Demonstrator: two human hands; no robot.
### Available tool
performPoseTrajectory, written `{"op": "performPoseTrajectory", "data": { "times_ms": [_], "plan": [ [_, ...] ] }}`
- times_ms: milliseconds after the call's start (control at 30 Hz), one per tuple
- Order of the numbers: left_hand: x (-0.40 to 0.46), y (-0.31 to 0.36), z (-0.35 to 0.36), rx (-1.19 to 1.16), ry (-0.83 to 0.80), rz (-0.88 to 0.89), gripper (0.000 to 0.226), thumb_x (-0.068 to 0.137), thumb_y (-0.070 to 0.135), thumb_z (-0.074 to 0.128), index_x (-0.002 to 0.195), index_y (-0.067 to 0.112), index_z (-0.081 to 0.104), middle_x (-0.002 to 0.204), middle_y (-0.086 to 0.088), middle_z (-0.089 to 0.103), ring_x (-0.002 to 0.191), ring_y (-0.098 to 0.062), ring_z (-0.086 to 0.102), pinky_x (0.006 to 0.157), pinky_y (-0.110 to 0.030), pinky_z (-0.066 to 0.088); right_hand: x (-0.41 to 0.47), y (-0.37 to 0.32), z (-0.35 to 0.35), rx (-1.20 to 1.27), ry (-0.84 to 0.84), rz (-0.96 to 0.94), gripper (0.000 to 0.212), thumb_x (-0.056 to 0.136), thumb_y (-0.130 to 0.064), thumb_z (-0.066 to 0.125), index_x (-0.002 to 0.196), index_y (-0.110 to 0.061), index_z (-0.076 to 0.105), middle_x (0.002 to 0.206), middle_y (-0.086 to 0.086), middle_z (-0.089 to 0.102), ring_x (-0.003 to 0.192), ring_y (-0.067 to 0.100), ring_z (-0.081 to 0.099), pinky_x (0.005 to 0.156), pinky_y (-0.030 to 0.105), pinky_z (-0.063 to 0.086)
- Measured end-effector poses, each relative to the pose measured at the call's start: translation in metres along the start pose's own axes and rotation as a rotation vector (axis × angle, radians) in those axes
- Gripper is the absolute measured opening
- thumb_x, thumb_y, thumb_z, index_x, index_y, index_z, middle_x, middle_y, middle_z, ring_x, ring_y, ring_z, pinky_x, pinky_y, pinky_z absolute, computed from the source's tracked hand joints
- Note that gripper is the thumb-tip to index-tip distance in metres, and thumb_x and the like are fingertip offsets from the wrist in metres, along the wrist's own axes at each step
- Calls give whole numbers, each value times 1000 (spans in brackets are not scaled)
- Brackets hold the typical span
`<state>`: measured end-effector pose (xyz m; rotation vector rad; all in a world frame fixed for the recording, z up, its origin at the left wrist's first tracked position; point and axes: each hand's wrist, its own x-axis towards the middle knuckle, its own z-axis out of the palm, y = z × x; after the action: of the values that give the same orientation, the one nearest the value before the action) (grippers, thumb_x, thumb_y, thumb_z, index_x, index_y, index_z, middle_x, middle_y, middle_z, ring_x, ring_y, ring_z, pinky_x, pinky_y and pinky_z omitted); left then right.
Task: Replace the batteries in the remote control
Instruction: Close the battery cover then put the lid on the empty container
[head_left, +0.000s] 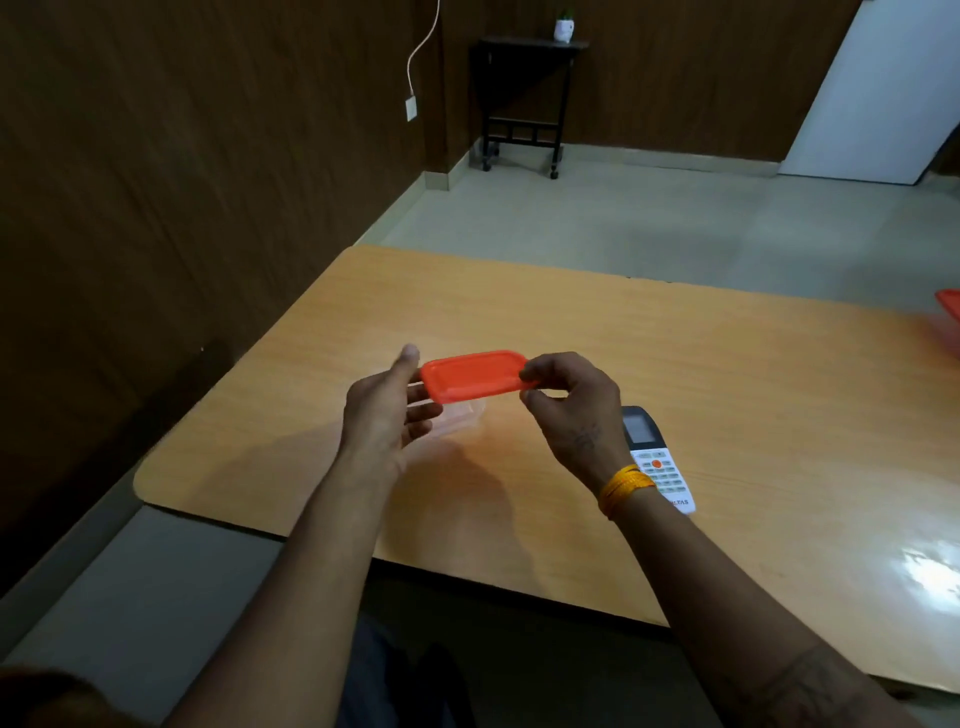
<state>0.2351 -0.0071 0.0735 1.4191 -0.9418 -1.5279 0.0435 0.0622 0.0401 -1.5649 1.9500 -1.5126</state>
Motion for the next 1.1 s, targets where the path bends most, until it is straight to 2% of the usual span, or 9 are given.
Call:
{"op": "performPoseTrajectory", "data": {
  "times_ms": [100,200,267,333,467,600,833,1000,1100],
  "plan": [
    [8,4,-15,-17,19,54,6,92,14,75,91,8,72,84,-14,73,52,-14,65,45,-21,50,5,-7,18,60,-1,2,6,91,-16,74,96,-16,76,100,-7,72,91,4,69,82,20,58],
    [18,6,-29,51,31,84,6,88,7,78,91,6,73,83,-18,75,55,-18,69,47,-22,55,18,-13,35,124,78,146,14,92,-23,76,103,-16,77,104,-1,72,83,15,73,73,35,65],
    [25,4,-35,103,71,102,8,85,7,81,87,6,73,84,-19,78,60,-23,72,50,-24,57,30,-10,46,102,66,244,24,88,-21,80,111,-14,77,102,4,72,83,22,73,70,39,66],
    [31,1,-38,207,126,151,9,82,10,84,83,8,75,83,-18,80,63,-27,75,53,-28,60,40,-6,56,45,23,318,29,82,-23,83,109,-14,80,96,4,75,84,25,74,75,43,66],
    [39,-2,-40,432,176,187,14,80,19,87,76,12,77,67,-9,77,60,-23,76,59,-33,65,49,-2,66,-118,-50,348,21,80,-22,80,100,-16,83,97,4,80,92,23,74,87,40,62],
    [46,-3,-41,537,196,197,18,79,22,87,71,12,75,60,-8,75,61,-27,78,64,-39,68,48,1,74,-145,-60,384,17,80,-22,79,96,-18,84,94,2,81,90,22,74,85,40,62],
    [53,-7,-45,632,251,219,12,75,20,80,69,15,71,56,-4,73,54,-24,75,66,-42,67,46,0,87,-118,-80,397,21,80,-26,77,98,-18,83,95,1,79,90,22,73,80,44,64],
    [49,-7,-49,601,238,175,9,81,9,77,73,11,72,64,-12,76,53,-27,76,58,-43,67,38,1,90,-115,-94,375,22,80,-31,74,99,-21,82,92,-3,75,88,23,72,80,46,64],
    [51,-10,-48,612,211,167,9,78,15,75,71,10,74,65,-13,76,57,-31,77,62,-46,67,39,1,90,-101,-92,378,23,83,-30,74,102,-20,82,95,1,77,89,24,73,82,46,64]
  ]
}}
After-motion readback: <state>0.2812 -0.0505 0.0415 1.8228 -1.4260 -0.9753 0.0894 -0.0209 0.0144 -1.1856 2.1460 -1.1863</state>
